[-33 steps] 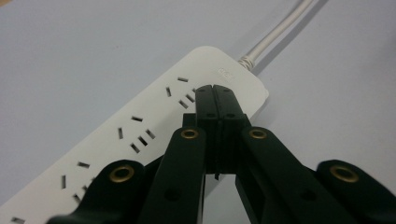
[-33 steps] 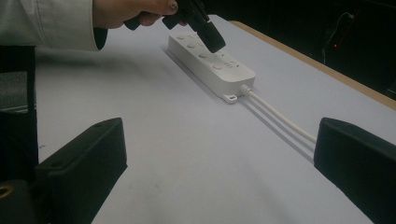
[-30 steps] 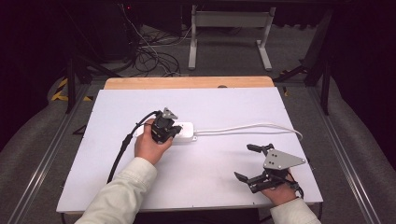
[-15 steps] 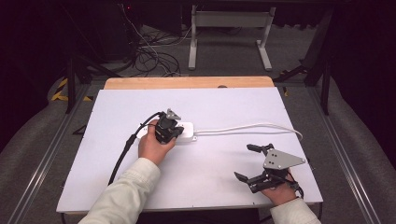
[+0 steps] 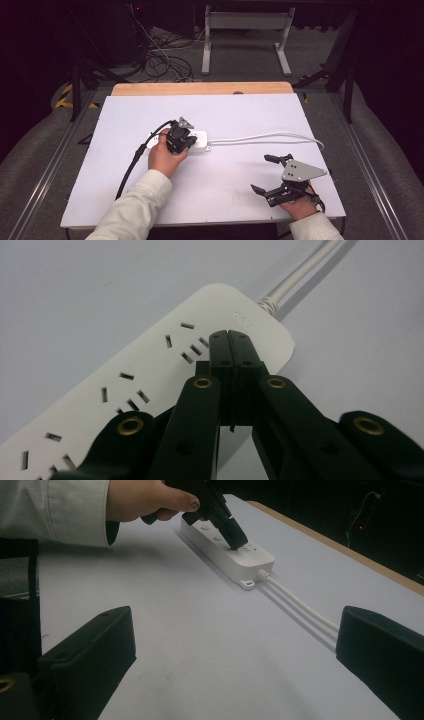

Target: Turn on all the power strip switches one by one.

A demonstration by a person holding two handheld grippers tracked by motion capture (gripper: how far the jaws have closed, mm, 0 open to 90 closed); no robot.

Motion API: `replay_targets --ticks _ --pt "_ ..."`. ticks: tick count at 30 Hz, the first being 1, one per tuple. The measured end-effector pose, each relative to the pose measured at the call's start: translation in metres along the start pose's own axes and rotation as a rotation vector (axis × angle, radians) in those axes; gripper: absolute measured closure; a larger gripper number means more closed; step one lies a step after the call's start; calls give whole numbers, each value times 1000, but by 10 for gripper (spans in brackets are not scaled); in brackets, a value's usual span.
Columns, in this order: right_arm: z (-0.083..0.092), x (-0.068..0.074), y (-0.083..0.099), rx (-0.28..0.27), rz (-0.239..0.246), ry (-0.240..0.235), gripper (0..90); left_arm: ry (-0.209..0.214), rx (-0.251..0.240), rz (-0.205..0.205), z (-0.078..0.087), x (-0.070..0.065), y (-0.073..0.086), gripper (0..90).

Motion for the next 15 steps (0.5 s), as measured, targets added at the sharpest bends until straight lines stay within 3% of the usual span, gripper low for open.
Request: replay_targets --ticks 15 --pt "0 0 0 2 1 -1 32 -17 1 -11 -1 -1 1 900"
Point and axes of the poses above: each handheld gripper's, and its own axes: z roughly backward along the jaws, y roughly out of its underside, x roughly to its left, the point moved 9 cm from there along -z, roughly forward along the jaws, and after that the axes turned 13 degrees about x, right-handed, at the moved point
